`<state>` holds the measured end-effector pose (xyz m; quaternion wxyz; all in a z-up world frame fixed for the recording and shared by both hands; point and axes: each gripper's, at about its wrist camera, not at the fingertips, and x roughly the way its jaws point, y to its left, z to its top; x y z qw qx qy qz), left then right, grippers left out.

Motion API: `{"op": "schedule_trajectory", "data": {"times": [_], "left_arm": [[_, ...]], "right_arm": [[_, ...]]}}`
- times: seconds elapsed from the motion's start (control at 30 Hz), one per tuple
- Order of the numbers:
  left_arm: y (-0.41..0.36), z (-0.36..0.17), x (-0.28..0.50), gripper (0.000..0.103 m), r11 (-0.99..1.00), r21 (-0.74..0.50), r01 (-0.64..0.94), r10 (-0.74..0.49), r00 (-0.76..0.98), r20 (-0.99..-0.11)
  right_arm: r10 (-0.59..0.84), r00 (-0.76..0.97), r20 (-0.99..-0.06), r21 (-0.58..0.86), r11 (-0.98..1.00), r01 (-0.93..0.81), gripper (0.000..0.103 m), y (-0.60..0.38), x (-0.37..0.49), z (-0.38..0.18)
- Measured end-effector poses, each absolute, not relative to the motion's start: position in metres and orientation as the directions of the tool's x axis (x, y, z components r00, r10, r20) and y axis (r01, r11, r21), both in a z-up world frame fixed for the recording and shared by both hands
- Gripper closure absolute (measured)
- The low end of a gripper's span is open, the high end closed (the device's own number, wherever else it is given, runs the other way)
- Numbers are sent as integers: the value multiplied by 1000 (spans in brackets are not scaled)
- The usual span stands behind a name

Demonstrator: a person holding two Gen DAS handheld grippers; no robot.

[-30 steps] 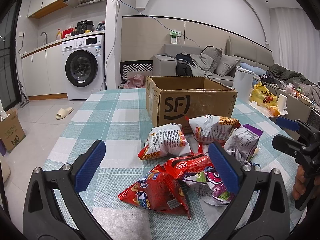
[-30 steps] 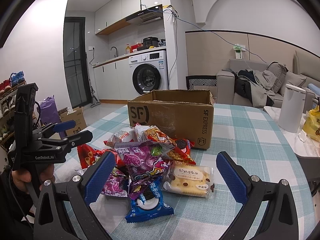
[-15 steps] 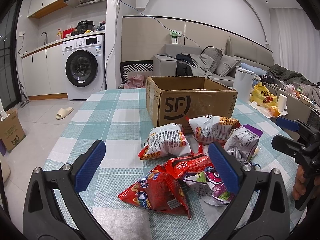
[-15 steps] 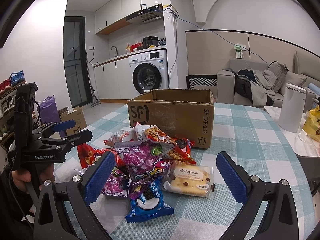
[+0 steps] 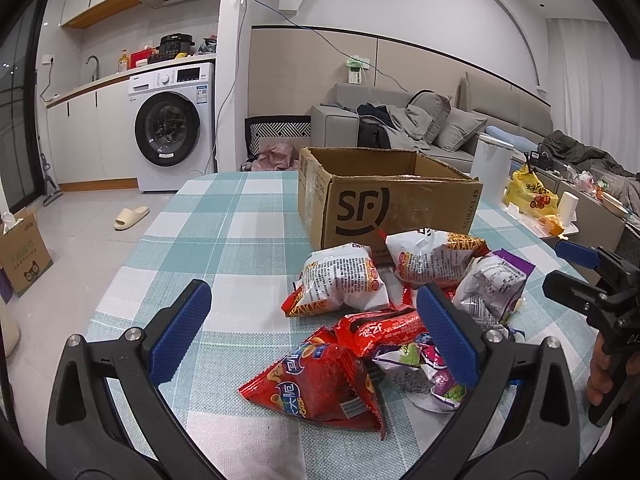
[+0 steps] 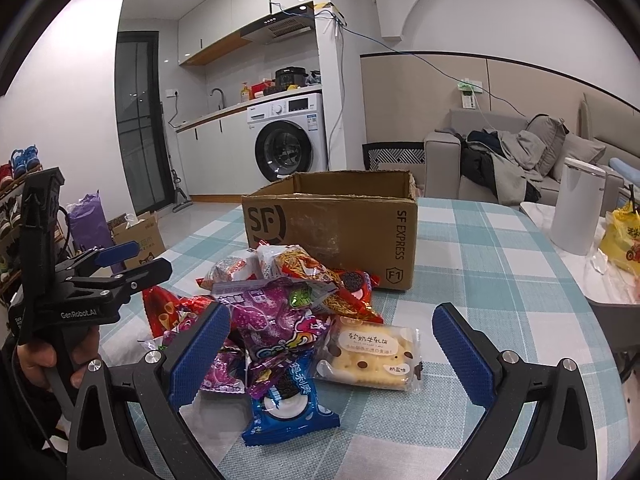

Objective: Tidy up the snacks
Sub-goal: 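Grasp the red chip bag with the left tool while the right tool grasps the yellow cake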

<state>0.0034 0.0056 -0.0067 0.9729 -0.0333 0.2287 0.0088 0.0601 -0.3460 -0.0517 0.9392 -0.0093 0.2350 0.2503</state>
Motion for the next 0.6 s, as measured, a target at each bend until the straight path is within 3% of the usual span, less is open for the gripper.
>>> {"op": "schedule_trajectory", "data": {"times": [0.6], "left_arm": [[11, -19, 9, 1, 999, -48, -9, -21, 808, -588]], "right_arm": [[364, 670, -647, 138, 920, -367, 0, -350, 93, -73]]}}
